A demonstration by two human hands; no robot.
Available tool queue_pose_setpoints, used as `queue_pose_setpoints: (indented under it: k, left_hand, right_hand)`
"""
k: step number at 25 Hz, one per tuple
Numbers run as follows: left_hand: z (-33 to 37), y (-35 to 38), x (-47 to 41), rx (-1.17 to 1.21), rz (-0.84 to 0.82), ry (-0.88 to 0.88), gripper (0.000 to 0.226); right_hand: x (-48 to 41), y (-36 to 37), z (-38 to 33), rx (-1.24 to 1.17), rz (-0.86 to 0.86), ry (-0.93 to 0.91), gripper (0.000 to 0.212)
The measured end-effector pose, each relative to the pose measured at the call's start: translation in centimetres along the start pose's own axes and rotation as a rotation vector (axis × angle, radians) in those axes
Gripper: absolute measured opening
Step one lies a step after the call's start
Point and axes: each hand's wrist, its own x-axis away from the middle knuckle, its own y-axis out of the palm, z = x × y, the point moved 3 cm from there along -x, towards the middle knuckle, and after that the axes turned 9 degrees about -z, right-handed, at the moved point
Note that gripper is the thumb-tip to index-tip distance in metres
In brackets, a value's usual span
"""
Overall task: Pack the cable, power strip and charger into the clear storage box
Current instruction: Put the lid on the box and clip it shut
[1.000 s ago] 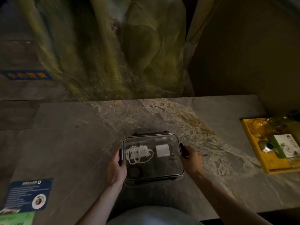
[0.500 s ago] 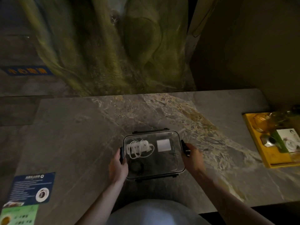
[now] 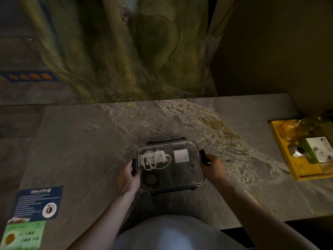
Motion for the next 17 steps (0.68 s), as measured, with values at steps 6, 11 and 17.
queue_pose_setpoints:
  k: [6, 11, 17]
  left_hand:
    - [1.0, 0.0, -0.7, -0.183, -0.019, 0.026, 0.063]
    - [2.6, 0.5, 1.8, -0.83, -0.029, 0.406, 0.091]
    - [4.0, 2.3, 2.2, -1.056, -0.24, 0.467, 0.105]
  right_hand:
    - [-0.5, -0.3, -0.3, 0.018, -0.05, 0.037, 0.03]
    - [2.4, 0.9, -1.0, 0.486, 0.031, -0.268, 0.076]
    - [2.7, 3.5, -2.3, 0.729, -0.074, -0.393, 0.103]
